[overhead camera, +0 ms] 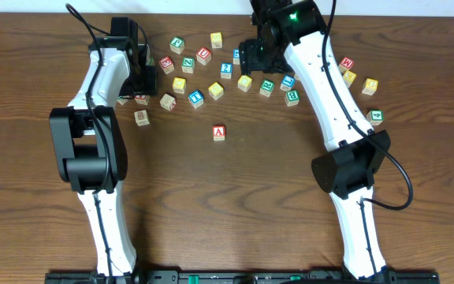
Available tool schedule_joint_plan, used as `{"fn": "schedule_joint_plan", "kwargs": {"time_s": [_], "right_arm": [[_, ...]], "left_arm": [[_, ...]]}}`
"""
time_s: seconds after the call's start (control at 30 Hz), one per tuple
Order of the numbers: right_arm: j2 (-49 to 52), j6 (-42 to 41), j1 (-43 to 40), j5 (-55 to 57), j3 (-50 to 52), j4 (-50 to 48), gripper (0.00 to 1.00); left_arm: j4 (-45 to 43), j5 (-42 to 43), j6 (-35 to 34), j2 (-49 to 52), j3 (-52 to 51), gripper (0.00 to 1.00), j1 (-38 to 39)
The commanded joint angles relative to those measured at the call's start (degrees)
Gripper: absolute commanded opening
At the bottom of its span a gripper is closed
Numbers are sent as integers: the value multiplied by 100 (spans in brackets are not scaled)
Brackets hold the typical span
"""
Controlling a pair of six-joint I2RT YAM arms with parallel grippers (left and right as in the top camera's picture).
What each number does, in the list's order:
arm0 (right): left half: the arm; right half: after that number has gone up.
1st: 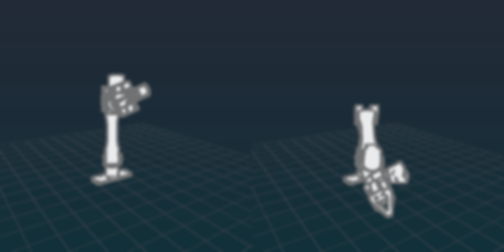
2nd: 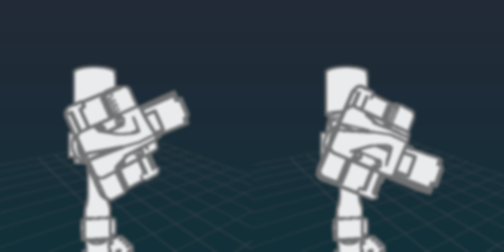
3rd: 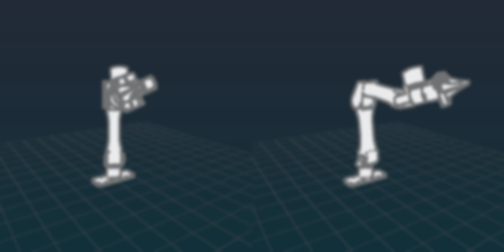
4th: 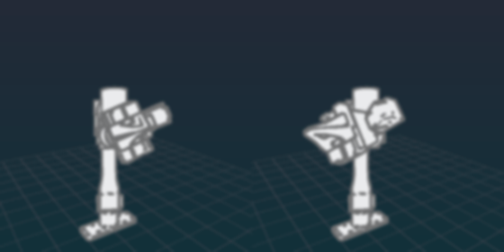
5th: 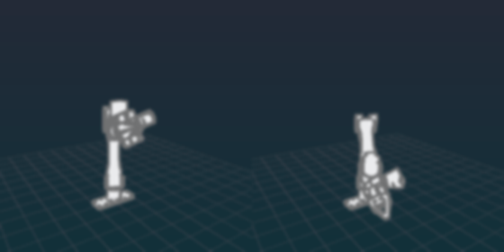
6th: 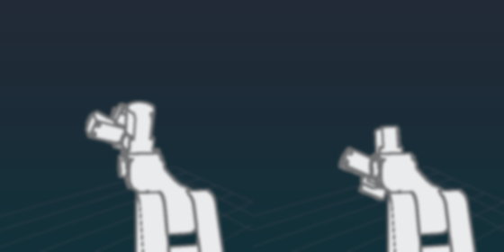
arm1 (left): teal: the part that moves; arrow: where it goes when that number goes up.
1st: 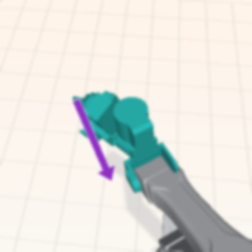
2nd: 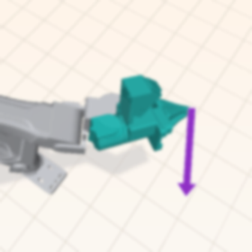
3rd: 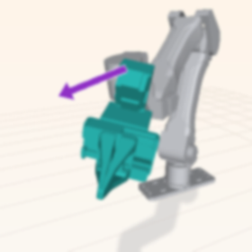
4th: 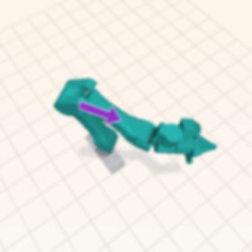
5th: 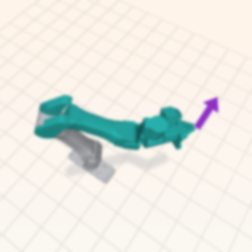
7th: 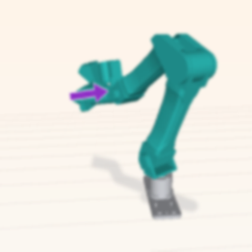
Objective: Spell out AI2
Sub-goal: 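Lower the left gripper onto the red I block and grasp it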
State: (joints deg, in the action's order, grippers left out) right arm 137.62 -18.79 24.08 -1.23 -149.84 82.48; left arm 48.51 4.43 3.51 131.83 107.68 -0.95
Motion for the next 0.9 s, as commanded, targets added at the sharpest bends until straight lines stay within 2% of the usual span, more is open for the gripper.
{"fn": "schedule_joint_plan", "kwargs": {"time_s": [0.0,0.7,0.87], "right_arm": [[-122,68,-13,92,-111,24,75],[-122,70,-15,92,-111,76,75],[-122,74,-15,92,-111,94,75]], "left_arm": [[-24,55,79,98,-66,57,17],[-90,52,76,98,-280,51,17],[-87,55,76,98,-284,44,17]]}}
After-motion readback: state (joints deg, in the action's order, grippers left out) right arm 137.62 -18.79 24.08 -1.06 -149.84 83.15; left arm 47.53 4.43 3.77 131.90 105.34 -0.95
